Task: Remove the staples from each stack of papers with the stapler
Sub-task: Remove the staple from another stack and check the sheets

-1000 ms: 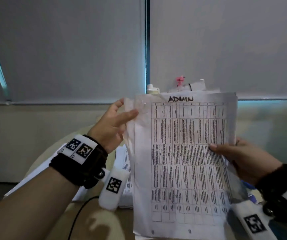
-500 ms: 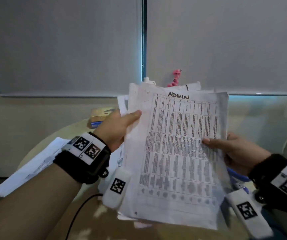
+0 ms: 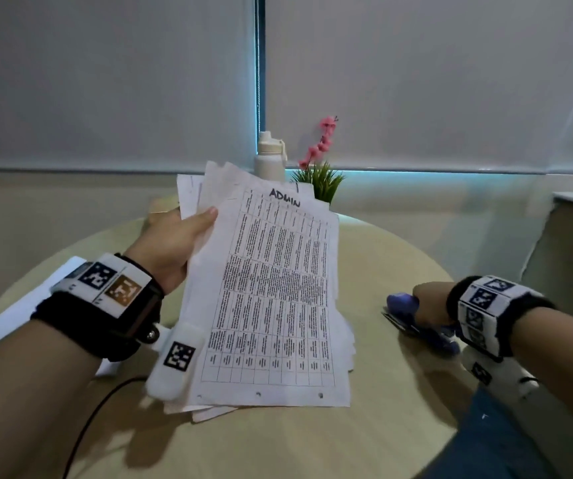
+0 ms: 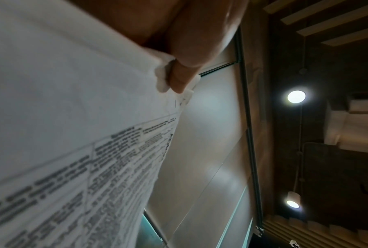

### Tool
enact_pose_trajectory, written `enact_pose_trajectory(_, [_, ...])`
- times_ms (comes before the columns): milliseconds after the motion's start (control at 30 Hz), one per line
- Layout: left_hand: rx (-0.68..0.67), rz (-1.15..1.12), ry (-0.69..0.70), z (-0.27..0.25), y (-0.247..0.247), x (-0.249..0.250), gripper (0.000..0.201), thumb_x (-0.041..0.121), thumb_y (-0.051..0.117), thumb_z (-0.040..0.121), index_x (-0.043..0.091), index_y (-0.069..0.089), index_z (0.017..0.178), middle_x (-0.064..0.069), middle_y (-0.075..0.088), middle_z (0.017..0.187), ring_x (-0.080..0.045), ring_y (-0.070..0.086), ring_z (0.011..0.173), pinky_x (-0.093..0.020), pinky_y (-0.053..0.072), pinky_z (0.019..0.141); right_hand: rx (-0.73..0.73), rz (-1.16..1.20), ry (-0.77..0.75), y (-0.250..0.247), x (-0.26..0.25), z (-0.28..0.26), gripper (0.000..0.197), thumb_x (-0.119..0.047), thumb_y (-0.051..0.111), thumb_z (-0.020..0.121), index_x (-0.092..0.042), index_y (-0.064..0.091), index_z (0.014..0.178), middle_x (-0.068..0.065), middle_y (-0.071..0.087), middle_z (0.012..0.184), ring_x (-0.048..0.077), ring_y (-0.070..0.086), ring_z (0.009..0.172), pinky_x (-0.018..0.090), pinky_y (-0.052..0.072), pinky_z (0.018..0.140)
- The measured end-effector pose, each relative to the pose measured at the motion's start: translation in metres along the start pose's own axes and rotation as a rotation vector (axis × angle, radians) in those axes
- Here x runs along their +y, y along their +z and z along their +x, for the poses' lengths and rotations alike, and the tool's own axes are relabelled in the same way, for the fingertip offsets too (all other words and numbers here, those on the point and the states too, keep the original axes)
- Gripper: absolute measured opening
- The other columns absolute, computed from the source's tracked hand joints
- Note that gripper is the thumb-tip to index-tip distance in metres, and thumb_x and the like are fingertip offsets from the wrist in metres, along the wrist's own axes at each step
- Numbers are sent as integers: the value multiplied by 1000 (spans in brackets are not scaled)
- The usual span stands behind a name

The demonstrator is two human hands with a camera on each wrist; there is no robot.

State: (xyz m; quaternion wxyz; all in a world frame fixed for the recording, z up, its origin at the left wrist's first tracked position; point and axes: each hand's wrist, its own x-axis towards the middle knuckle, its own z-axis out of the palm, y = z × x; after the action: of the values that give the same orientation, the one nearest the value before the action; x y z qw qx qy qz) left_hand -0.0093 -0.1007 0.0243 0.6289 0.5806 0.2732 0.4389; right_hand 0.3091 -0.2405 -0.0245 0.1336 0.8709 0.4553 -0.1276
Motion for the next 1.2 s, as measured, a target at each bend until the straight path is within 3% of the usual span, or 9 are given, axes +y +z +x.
enact_pose_trajectory(100, [43,5,37,0,3,3,28,10,43,99,-1,57,121,-5,74,88,-15,72,73,-28,59,61,207,301,-78,-19,-1,-25,12,-20,46,86,-17,51,76,3,56,61,21,54,58,26,44,58])
enact_pose_trajectory(167, [28,3,52,-1,7,7,28,9,43,99,-1,58,120,-7,74,86,-18,73,72,-30,59,60,471,568,-143,-35,-6,-44,10,-20,50,86,-16,50,95,6,59,71,27,60,66,33,53,68])
enact_pose_trajectory(267, [-58,-14,70,-7,22,14,25,6,40,99,4,59,115,-3,76,82,-17,73,73,-31,59,61,711,873,-443,-55,-39,-89,36,-27,57,84,-30,41,116,2,64,85,28,64,71,46,55,73])
enact_pose_trajectory(367, [-117,-37,112,-15,40,18,26,5,39,98,6,59,115,-3,74,85,-14,71,72,-27,59,66,806,730,-662,-66,-79,-122,48,-25,56,86,-33,33,128,1,66,99,27,62,79,38,49,73])
enact_pose_trajectory(500, [-182,-110,129,-25,53,24,23,3,42,93,2,60,108,-7,72,76,-17,69,63,-27,58,60,975,524,-619,-63,-103,-123,55,-22,52,87,-28,29,136,0,57,108,24,51,86,27,23,64])
enact_pose_trajectory(633, [-256,-166,47,-29,49,34,18,6,47,86,3,63,94,-4,70,64,-13,65,49,-16,48,44,1007,436,-579,-56,-105,-126,62,-26,52,86,-30,24,141,1,57,120,28,54,97,29,26,66])
enact_pose_trajectory(700, [-200,-113,68,-27,50,35,18,1,49,89,1,64,100,-7,71,70,-15,67,55,-20,52,48,998,401,-582,-54,-105,-128,65,-27,51,86,-31,21,143,2,56,123,30,56,98,33,39,69])
enact_pose_trajectory(800, [-94,-45,110,-23,54,31,27,0,51,92,-8,59,117,-20,70,94,-26,68,72,-35,60,65,997,352,-561,-51,-104,-128,64,-29,49,88,-33,18,144,1,55,126,31,58,95,34,41,67])
enact_pose_trajectory(1200, [-59,22,188,-22,58,23,21,0,50,93,-5,63,108,-16,71,93,-23,70,75,-34,58,71,1069,387,-457,-42,-109,-121,64,-25,43,91,-27,13,148,8,54,126,38,60,86,40,47,67])
